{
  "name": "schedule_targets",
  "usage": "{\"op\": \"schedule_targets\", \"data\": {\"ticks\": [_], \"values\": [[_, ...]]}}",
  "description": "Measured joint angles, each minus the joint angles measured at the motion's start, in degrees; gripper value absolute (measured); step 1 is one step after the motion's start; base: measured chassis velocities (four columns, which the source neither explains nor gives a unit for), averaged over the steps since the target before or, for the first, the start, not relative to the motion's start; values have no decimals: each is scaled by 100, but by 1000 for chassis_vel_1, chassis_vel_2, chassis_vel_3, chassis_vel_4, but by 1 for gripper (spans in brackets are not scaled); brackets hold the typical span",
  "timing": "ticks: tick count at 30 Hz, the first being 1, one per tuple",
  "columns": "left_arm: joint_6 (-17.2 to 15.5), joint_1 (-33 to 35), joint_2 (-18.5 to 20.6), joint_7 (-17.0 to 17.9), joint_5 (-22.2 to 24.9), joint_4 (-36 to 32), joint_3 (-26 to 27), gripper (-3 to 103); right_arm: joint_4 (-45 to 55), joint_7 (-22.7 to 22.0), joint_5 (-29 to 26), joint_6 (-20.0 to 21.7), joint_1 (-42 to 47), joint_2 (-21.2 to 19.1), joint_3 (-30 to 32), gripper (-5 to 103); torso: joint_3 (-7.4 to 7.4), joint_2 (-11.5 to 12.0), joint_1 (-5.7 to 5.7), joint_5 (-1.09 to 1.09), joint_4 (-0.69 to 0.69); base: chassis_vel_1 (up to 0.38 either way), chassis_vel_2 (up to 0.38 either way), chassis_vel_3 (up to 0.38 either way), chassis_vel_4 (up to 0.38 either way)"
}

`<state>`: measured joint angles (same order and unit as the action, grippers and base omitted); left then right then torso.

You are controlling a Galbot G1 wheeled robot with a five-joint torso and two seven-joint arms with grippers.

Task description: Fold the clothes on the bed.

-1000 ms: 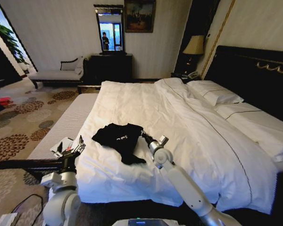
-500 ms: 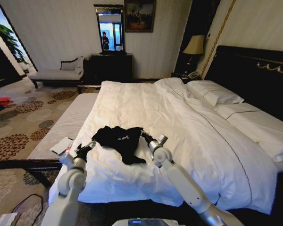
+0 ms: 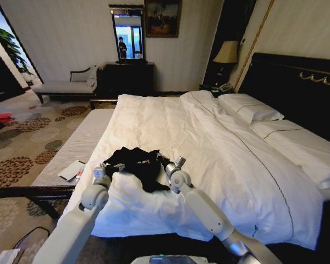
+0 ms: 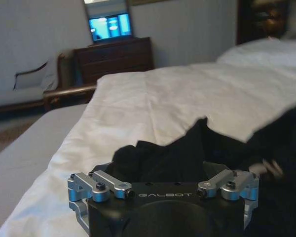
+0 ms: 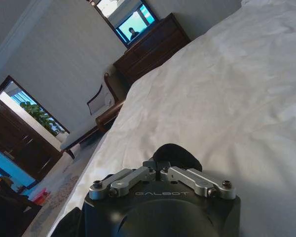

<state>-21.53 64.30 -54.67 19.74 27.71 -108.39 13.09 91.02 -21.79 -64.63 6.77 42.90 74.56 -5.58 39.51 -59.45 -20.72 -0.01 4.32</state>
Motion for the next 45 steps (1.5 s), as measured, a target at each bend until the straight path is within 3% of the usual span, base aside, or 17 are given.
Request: {"op": "schedule_targets", "data": {"ticks": [4, 9, 29, 32, 38, 41, 45], "values": [[3, -79, 297, -11, -89, 165, -339, 100, 37, -9, 1, 0, 39, -9, 38, 0, 0, 0, 0, 0, 0, 0, 0, 0, 0], [-40, -220, 367, 48, -77, 322, -657, 100, 62, -10, 9, 0, 101, -23, 83, 0, 0, 0, 0, 0, 2, 0, 0, 0, 0], [-269, -1022, -192, 416, 180, 1036, -1228, 101, 90, -10, 61, -10, 168, -34, 105, 0, 0, 0, 0, 1, 1, 0, 0, 0, 0], [-250, -1168, -213, 421, 195, 1136, -1315, 86, 78, -10, 76, -13, 184, -32, 117, 0, 0, 0, -1, 1, 1, 0, 0, 0, 0], [-207, -1244, -206, 423, 254, 1170, -1341, 70, 71, -3, 79, -15, 189, -40, 164, 0, 0, 0, 0, 1, 1, 0, 0, 0, 0], [-150, -1211, -178, 423, 271, 1145, -1338, 53, 58, 5, 80, -19, 191, -51, 186, 0, 0, 0, 0, 1, 1, 0, 0, 0, 0], [-102, -1102, -156, 419, 272, 1082, -1267, 42, 54, 12, 87, -26, 192, -54, 196, 0, 0, 0, 0, 1, 1, 0, 0, 0, 0]]}}
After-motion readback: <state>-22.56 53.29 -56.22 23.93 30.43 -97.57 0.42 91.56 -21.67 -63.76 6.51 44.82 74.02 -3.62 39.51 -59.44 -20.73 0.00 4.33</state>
